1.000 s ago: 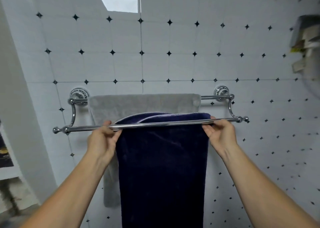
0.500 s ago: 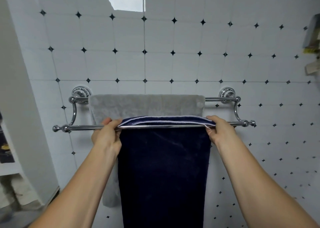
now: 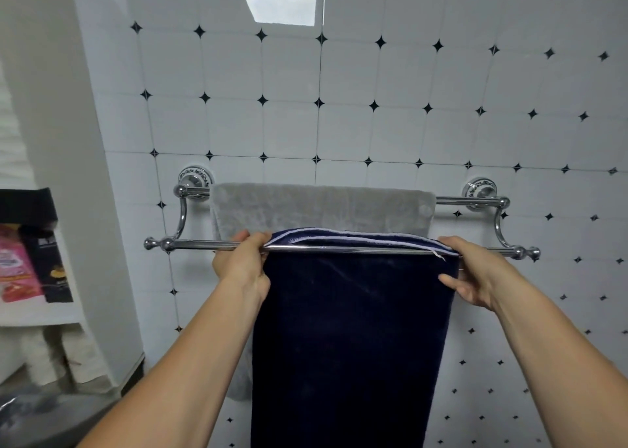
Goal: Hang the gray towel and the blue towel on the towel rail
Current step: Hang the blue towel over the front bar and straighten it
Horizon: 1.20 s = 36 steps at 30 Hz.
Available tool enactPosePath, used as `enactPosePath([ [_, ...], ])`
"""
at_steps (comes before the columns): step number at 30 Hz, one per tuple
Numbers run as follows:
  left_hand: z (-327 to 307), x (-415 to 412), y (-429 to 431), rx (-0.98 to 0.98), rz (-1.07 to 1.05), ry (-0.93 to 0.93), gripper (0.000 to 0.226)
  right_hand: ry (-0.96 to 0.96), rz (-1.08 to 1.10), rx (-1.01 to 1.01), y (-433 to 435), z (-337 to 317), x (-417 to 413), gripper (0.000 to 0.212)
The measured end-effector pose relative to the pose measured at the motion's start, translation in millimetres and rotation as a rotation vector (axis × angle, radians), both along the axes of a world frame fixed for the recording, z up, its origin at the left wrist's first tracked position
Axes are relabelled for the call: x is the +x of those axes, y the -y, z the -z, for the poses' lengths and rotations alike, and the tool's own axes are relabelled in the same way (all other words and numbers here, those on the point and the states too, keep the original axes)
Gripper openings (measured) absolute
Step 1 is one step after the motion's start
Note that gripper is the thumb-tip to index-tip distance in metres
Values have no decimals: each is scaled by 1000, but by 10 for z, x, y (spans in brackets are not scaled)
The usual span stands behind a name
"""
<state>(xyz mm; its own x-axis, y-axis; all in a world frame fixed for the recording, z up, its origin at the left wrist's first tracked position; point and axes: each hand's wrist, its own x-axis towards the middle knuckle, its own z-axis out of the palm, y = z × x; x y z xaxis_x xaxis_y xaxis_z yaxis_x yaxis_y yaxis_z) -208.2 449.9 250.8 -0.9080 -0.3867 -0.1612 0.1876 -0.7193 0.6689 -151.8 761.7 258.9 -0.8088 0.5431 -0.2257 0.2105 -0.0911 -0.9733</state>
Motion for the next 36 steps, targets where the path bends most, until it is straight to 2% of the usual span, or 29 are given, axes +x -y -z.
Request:
enactPosePath([
  [5,53,-51,-40,-33,-59,26,51,1,56,83,27,7,120,55],
  [10,95,1,-98,-72,-109,33,41,-99,32,-55,123,-41,79,24],
  [12,94,8,-93,-89,-129,45,29,-128,20,-105,143,-55,90,21],
  [14,96,3,-74,-99,-123,90,29,-165,33,-72,156,-50,99,20],
  [18,181,66,-2,-210,54,240,36,-216,72,2,200,37,170,28],
  [22,143,55,123,-365,425,218,42,-198,44,-40,162,231,310,36],
  [24,93,30,169,-376,514,198,40,-203,35,-57,136,326,365,36],
  [29,53,18,194,-417,559,163,39,-185,5,-70,88,523,434,35],
  [36,37,117,62,-409,507,162,41,-186,7,-75,95,657,494,32],
])
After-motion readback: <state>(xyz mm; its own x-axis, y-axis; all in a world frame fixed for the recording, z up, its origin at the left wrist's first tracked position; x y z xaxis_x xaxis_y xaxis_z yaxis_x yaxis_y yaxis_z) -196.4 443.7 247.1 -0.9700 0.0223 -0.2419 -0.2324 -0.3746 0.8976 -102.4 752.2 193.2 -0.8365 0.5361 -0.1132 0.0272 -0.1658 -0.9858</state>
